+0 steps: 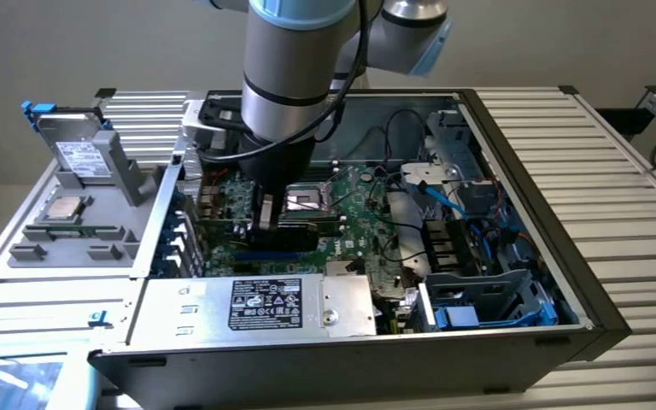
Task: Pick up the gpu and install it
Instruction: 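Insert the gpu into the slot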
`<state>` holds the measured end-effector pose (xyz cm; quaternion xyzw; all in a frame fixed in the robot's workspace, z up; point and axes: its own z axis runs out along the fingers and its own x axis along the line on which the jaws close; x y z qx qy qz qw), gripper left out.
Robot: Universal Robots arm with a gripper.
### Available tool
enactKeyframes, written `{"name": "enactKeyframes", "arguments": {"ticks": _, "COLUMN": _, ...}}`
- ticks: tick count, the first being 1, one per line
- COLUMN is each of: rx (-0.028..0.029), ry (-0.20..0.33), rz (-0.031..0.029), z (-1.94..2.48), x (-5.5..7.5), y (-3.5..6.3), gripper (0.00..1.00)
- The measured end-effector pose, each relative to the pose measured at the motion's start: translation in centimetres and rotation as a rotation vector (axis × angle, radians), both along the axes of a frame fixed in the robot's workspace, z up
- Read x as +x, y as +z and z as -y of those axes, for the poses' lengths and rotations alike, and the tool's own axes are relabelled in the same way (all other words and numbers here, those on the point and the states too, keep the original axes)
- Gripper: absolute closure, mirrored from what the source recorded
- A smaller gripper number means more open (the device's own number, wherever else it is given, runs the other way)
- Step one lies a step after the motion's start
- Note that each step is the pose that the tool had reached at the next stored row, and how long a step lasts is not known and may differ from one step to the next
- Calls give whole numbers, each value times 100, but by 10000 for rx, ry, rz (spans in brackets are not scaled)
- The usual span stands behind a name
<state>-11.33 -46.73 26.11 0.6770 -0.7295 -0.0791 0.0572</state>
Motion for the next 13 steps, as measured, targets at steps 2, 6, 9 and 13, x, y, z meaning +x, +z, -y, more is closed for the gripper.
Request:
{"name": "enactKeyframes", "arguments": {"ticks": 2, "rx": 0, "ry": 0, "rz": -4, "z": -1, "x": 0, "y": -9, "gripper": 72}}
{"name": "enactKeyframes", "arguments": {"ticks": 6, "rx": -3, "ry": -2, "rz": -12, "z": -7, "x": -3, "y": -22, "gripper": 72}}
{"name": "enactKeyframes", "arguments": {"ticks": 9, "rx": 0, "ry": 0, "rz": -14, "z": -14, "x": -4, "y": -28, "gripper": 72}}
{"name": "enactKeyframes", "arguments": {"ticks": 13, "rx": -2, "ry": 0, "rz": -18, "z": -19, "x": -4, "y": -32, "gripper": 72}}
